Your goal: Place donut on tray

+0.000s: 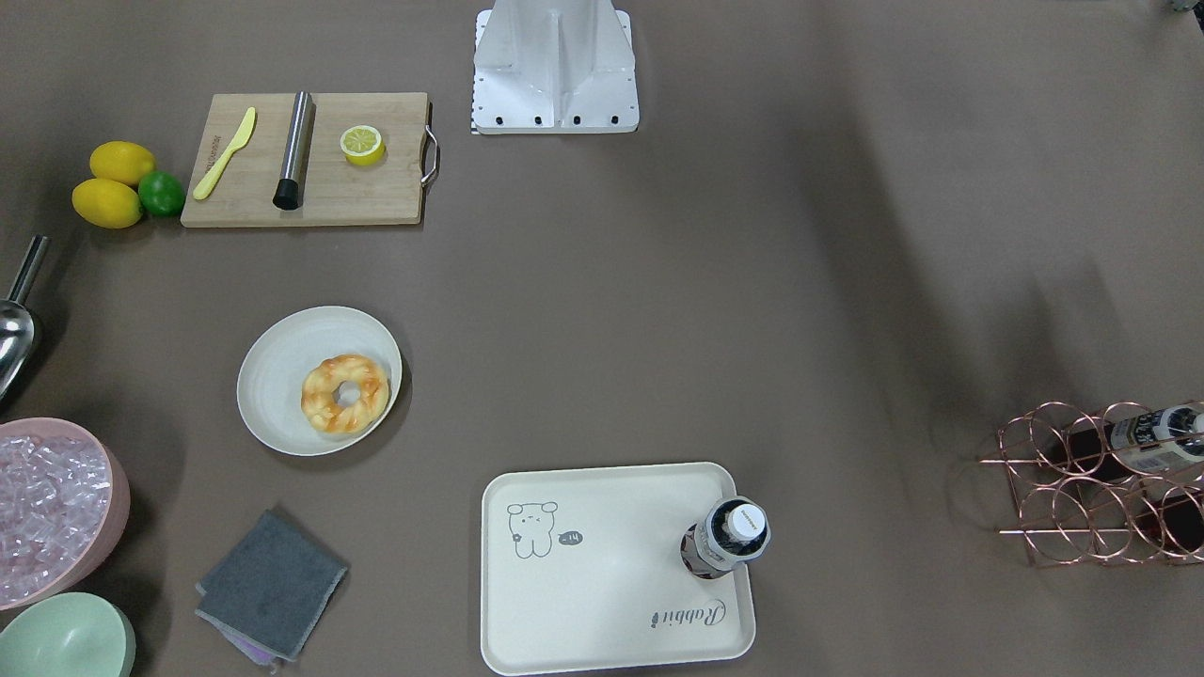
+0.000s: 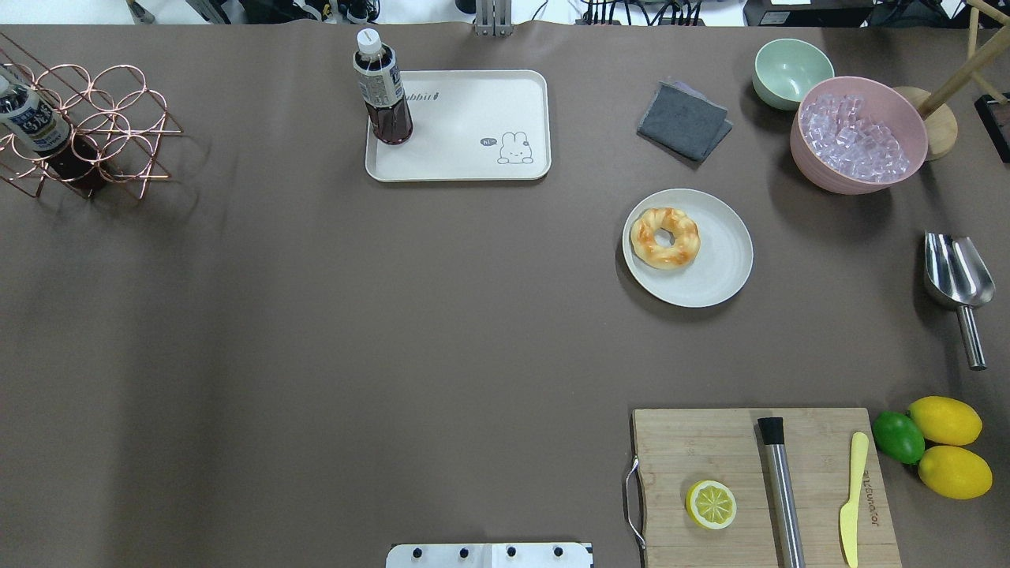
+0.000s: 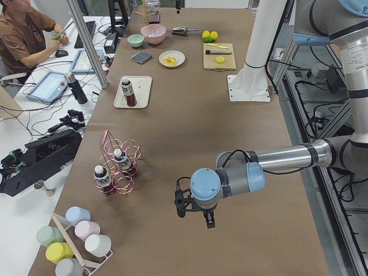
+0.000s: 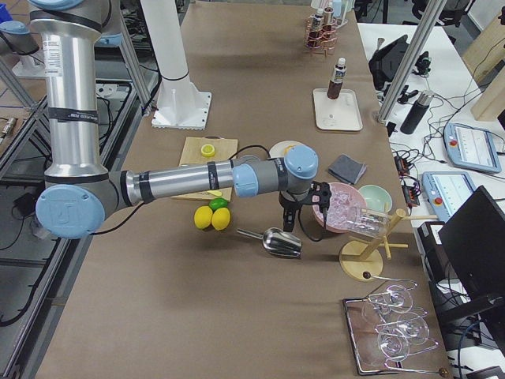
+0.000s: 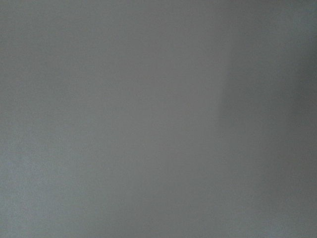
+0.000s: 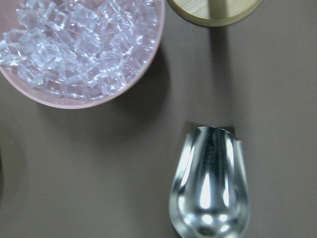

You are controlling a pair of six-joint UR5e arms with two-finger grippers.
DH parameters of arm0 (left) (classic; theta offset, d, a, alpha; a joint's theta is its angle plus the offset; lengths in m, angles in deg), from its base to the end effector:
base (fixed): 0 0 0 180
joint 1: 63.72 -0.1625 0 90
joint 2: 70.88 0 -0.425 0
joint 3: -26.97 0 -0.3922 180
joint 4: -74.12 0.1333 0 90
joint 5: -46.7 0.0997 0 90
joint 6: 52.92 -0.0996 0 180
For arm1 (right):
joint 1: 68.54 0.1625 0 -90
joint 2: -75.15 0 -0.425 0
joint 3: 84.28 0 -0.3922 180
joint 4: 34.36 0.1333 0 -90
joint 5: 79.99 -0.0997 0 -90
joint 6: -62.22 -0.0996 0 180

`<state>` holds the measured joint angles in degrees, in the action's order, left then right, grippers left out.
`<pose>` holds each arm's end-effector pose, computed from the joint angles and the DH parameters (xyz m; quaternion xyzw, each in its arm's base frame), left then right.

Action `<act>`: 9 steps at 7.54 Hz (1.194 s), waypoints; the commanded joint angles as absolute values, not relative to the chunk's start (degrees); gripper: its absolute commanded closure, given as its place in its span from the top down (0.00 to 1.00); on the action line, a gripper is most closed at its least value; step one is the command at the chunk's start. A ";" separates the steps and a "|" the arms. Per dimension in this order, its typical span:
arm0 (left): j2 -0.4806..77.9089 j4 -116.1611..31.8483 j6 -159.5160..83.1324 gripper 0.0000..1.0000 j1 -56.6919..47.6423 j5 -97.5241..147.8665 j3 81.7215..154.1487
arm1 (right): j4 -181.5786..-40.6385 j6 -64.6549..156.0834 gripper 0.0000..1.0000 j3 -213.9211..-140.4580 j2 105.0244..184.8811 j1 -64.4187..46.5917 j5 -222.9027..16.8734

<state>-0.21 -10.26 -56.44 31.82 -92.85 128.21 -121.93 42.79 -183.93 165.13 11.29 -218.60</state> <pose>-0.0890 -0.3221 0.7051 -0.0752 0.4233 -0.0659 0.9004 -0.0303 -0.5006 0.5651 -0.0117 -0.4203 0.0299 0.9068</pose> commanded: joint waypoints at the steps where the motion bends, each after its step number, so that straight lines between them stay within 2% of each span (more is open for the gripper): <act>1: -0.22 -10.25 -56.44 0.98 31.82 -92.78 127.95 | -103.25 17.92 0.94 -183.51 164.18 -0.47 -214.41; 3: -0.22 -10.25 -56.53 0.98 31.82 -92.78 127.86 | -99.14 7.77 0.94 -183.51 162.35 -8.04 -207.65; 5: -0.13 -10.25 -56.53 0.98 31.73 -92.78 127.78 | -99.14 -0.13 0.96 -180.46 156.04 -14.64 -203.32; 7: 0.05 -10.25 -56.53 0.98 31.82 -92.69 127.69 | -99.05 -2.74 0.95 -178.51 153.81 -19.83 -198.93; 9: 0.22 -10.25 -56.53 0.98 31.82 -92.69 127.51 | -99.05 -3.79 0.90 -176.14 151.88 -21.34 -198.73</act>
